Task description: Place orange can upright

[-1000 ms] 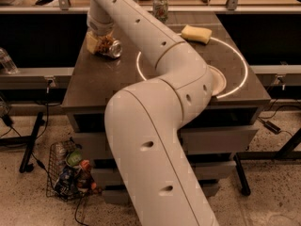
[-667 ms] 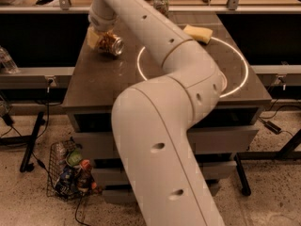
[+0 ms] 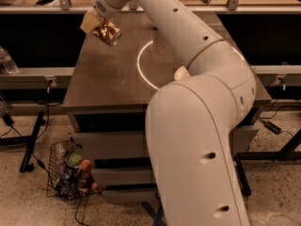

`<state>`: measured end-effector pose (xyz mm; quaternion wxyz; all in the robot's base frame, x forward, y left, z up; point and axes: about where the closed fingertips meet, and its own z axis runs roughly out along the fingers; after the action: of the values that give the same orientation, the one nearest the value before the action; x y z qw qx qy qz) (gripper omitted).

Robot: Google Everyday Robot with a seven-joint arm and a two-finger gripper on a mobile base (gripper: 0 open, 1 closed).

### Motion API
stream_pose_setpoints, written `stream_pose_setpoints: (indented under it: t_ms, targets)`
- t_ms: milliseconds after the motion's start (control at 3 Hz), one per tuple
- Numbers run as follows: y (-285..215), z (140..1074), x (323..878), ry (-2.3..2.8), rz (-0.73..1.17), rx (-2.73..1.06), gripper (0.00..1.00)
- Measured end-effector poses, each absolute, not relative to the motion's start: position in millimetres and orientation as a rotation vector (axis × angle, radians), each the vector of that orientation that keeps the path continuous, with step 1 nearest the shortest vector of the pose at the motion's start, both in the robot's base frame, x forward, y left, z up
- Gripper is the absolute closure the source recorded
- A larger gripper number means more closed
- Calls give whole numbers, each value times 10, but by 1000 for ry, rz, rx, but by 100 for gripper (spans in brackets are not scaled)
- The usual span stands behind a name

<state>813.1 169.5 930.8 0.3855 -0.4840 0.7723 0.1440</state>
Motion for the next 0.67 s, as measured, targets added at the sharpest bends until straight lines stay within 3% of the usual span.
stream_pose_setpoints:
  t_ms: [667]
  targets:
    - [1681,9357,8173,1950,388,-1177,100]
